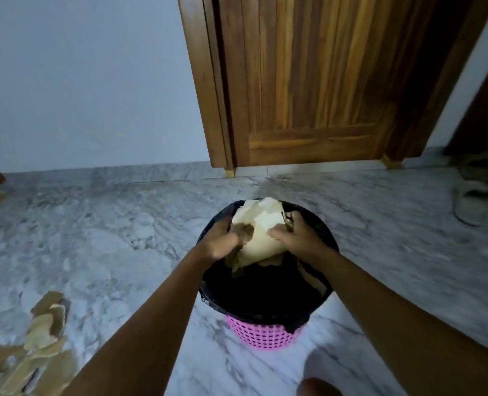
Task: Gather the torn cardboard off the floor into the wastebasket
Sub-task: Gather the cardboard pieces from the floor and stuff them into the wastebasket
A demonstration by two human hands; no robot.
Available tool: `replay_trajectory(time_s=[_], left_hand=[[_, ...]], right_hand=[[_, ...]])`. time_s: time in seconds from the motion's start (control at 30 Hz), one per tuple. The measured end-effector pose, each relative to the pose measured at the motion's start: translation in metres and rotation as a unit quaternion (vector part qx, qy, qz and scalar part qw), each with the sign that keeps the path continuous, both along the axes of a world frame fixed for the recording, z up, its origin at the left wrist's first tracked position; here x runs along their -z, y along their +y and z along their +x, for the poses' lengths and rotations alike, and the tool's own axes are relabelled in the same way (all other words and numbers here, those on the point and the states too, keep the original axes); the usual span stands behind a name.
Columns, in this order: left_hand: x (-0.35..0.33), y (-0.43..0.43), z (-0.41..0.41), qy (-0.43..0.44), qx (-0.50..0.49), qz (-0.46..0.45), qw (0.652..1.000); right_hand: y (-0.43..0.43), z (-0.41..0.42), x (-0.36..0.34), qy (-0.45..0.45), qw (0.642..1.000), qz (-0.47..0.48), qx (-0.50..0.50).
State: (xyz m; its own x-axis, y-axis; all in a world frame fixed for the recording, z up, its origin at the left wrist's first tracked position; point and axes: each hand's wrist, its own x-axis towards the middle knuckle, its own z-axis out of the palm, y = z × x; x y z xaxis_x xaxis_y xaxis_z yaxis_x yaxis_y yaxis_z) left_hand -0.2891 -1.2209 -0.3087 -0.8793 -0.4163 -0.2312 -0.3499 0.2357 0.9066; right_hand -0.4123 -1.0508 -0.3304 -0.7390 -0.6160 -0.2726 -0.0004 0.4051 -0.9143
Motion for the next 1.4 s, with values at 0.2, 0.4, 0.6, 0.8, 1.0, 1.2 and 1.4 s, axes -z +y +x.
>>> replay_trajectory(time_s=[0.2,0.4,0.6,0.8,1.0,1.2,1.4], left_hand=[[0.001,-0.014,0.026,-0.057,-0.020,-0.050,0.997],[-0.049,-0.050,0.123,-0.032,-0.042,-0.045,0.998],[-0.055,-0.110,0.280,-0.069,-0.106,-0.081,0.989],[0.000,-0.175,0.473,-0.130,-0.198,-0.091,0.967],[0.068,-0.201,0.625,-0.228,-0.227,-0.084,0.943],[0.139,-0.208,0.675,-0.289,-0.198,-0.089,0.932],[0.246,-0.196,0.675,-0.336,-0.143,-0.066,0.929]], right_hand=[[-0.004,0.014,-0.004,0.154,0.978,0.119,-0.074],[-0.050,0.089,-0.043,0.217,0.960,0.131,-0.114],[-0.141,0.220,-0.042,0.238,0.939,0.094,-0.231],[-0.234,0.383,-0.001,0.210,0.881,0.128,-0.404],[-0.301,0.515,0.056,0.210,0.823,0.174,-0.498],[-0.345,0.580,0.120,0.270,0.747,0.264,-0.547],[-0.369,0.587,0.203,0.372,0.666,0.319,-0.562]])
